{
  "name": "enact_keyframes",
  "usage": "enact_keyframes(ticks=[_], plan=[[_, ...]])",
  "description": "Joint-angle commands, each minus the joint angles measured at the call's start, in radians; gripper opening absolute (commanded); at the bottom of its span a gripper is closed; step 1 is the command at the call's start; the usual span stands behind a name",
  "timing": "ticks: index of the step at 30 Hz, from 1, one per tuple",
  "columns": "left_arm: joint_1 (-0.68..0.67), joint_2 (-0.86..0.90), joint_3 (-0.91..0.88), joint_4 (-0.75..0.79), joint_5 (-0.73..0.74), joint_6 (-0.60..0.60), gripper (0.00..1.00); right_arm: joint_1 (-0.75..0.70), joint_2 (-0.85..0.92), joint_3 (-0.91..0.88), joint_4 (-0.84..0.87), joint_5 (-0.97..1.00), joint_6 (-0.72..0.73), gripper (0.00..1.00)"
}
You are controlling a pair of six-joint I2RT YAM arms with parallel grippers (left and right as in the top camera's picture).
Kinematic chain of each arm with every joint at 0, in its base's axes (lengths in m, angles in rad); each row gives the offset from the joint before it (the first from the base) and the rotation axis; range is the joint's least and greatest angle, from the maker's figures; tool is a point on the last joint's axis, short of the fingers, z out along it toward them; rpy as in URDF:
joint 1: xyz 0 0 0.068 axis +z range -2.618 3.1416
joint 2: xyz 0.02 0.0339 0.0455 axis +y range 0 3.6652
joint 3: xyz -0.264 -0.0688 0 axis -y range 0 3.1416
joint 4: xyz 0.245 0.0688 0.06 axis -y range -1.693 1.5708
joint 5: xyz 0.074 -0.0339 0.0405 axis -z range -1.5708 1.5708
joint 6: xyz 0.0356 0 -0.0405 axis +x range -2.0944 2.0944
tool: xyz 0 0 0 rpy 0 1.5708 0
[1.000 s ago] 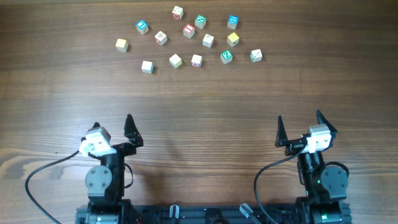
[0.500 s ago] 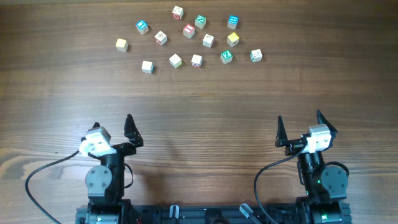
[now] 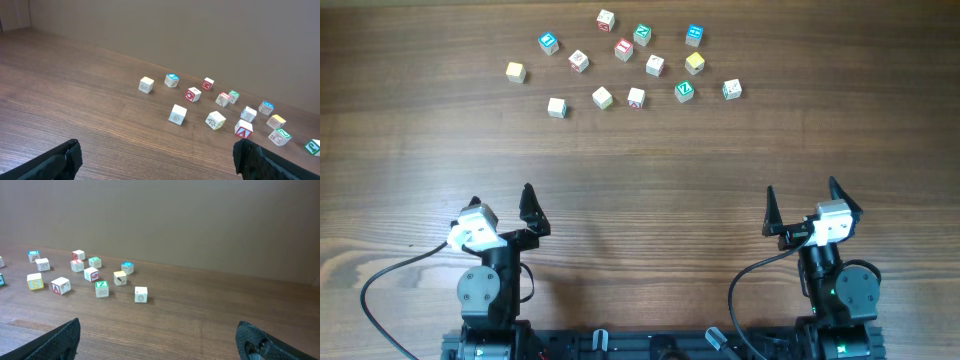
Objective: Form a circle
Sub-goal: 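Raise both arms and reach toward the block cluster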
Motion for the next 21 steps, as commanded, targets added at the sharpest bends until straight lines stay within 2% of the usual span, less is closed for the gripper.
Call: enact_keyframes(ticks=[1,3,8,10,12,15,18,21], plan=[[-0.005,0.001,-0.001,-0.004,-0.013,0.013,1.00,-0.003,0.000,-0.001,0.007,-0.017,-0.009,1.00],[-0.003,0.001,-0.001,0.015,-0.154,0.042,1.00,-0.003,0.000,-0.001,0.005,-0.051,0.005,1.00],[-0.003,0.001,-0.001,0.013,-0.188,0.041,1.00,-0.003,0.000,-0.001,0.007,-0.076,0.002,1.00],[-0.003,0.001,-0.001,0.066,-0.170,0.038,1.00,-0.003,0.000,-0.001,0.010,-0.086,0.013,1.00],[-0.003,0.001,-0.001,0.159,-0.077,0.039,1.00,-0.003,0.000,-0.001,0.031,-0.107,0.039,1.00],[-0.003,0.005,0.015,0.390,-0.015,0.040,1.00,-0.003,0.000,-0.001,0.150,-0.106,0.157,1.00],[-0.003,0.056,0.135,0.405,-0.014,0.047,1.00,-0.003,0.000,0.031,0.270,-0.083,0.164,1.00],[-0.003,0.197,0.321,0.371,0.016,0.089,1.00,-0.003,0.016,0.116,0.284,-0.016,0.153,1.00]])
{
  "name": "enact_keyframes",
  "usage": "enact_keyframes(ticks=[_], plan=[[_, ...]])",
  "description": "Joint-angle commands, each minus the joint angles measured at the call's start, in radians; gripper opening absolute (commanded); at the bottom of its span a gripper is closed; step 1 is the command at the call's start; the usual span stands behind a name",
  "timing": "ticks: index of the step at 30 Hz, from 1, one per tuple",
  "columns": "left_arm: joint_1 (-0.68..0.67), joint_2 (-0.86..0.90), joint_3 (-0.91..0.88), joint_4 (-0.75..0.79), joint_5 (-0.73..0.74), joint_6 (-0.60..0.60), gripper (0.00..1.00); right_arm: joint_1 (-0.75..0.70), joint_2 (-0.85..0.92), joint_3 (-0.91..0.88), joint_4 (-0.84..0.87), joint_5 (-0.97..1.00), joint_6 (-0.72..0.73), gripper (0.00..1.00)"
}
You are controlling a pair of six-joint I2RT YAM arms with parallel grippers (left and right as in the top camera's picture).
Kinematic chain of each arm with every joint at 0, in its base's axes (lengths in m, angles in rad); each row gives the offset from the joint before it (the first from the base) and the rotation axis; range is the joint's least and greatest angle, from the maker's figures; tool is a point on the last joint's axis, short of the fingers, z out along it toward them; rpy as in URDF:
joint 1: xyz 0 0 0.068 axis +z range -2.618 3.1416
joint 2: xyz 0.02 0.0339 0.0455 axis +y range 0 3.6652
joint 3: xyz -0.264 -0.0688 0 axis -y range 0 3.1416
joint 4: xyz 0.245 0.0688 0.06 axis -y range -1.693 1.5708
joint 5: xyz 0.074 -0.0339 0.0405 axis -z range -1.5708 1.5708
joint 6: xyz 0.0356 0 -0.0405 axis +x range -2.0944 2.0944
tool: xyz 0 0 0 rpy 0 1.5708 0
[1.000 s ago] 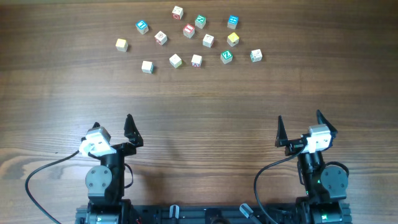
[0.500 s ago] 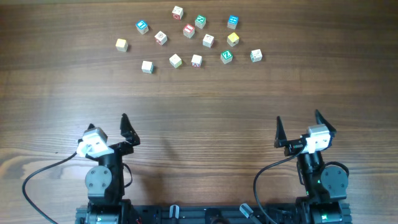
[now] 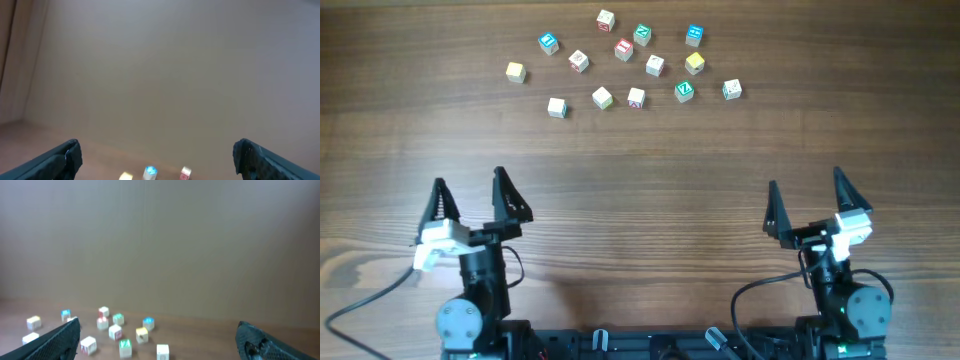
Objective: Form a circle
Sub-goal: 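Raise both arms and reach toward the block cluster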
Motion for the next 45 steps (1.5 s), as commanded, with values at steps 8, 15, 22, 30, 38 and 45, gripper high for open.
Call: enact_keyframes(ticks=[8,15,22,30,38,45], plan=[[-0.003,0.747,1.022,-0.560,0.215,0.061,1.00,-0.003,0.363,0.505,-0.047,0.093,-0.109,1.00],[-0.003,1.309,1.823,-1.318,0.246,0.076,1.00,-0.003,1.014,1.237,-0.644,-0.056,-0.135,1.00],[-0.003,1.507,1.888,-1.506,0.246,0.079,1.00,-0.003,1.522,1.588,-1.065,-0.234,-0.114,1.00],[-0.003,1.528,1.888,-1.506,0.249,0.079,0.67,-0.003,1.740,1.587,-0.982,-0.224,-0.078,0.40],[-0.003,1.531,1.888,-1.508,0.380,0.079,0.39,-0.003,1.779,1.585,-0.941,-0.062,-0.080,0.35],[-0.005,1.628,1.824,-1.542,0.326,0.053,0.95,-0.002,1.815,1.585,-0.978,-0.061,-0.090,0.80]])
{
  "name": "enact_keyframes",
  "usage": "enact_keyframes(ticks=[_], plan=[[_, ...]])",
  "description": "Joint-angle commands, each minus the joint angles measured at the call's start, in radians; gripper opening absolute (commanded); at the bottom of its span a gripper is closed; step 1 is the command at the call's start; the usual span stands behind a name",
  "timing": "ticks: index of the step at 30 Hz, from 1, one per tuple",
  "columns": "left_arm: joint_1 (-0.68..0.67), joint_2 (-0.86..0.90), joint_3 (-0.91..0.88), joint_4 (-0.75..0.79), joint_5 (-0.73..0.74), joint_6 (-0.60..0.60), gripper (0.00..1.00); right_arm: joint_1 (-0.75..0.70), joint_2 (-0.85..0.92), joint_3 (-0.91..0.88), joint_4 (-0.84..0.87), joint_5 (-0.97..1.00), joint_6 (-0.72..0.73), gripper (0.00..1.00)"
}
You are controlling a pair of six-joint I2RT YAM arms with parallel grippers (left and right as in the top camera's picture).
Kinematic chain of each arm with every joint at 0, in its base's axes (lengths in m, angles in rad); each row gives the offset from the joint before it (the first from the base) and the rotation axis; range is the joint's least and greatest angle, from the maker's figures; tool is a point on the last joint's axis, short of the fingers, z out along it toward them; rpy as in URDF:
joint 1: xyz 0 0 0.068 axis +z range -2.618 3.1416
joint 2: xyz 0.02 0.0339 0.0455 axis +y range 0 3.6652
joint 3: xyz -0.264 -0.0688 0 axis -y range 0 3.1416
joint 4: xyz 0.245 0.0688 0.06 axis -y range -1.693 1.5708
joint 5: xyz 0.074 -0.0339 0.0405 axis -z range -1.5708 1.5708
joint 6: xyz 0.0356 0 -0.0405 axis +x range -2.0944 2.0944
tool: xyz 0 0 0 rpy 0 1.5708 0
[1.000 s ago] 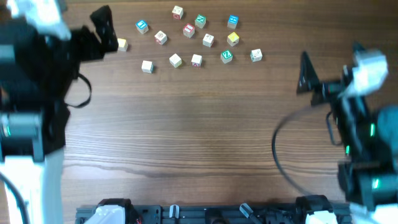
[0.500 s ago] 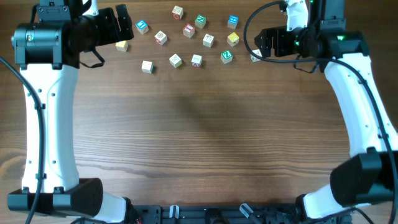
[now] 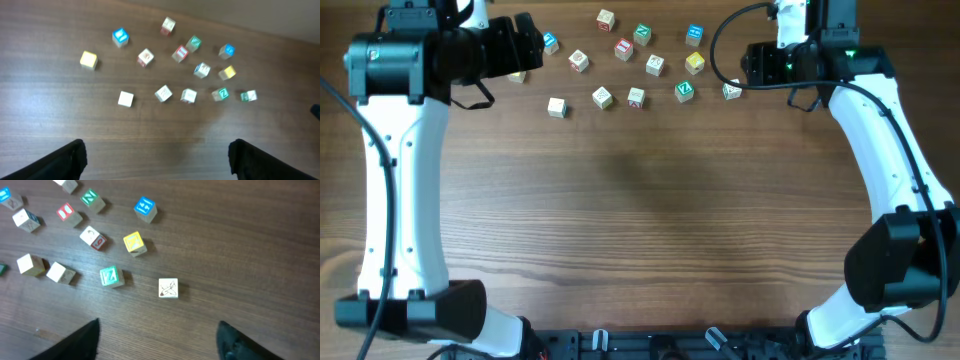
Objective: Form a circle
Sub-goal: 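Raise both arms and reach toward the block cluster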
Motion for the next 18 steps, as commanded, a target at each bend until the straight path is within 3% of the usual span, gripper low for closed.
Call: enact_keyframes(ticks=[1,4,6,12,18], plan=[[-0.005,0.089,-0.059,0.026,-0.060,-0.002,0.92,0.000,0.034,0.014,-0.021,0.017,0.018,0.83],[-0.005,0.176,-0.075,0.069,-0.071,-0.002,0.83,0.000,0.050,-0.028,-0.009,0.016,0.070,0.84],[-0.005,0.278,-0.075,0.115,-0.071,-0.015,0.71,0.004,0.085,-0.076,0.031,0.009,0.074,0.90],[-0.005,0.452,-0.075,0.146,-0.071,-0.025,0.72,0.048,0.249,-0.097,0.167,-0.029,0.068,0.94],[-0.005,0.495,-0.075,0.178,-0.108,-0.025,0.72,0.062,0.327,-0.097,0.285,-0.024,0.067,1.00]])
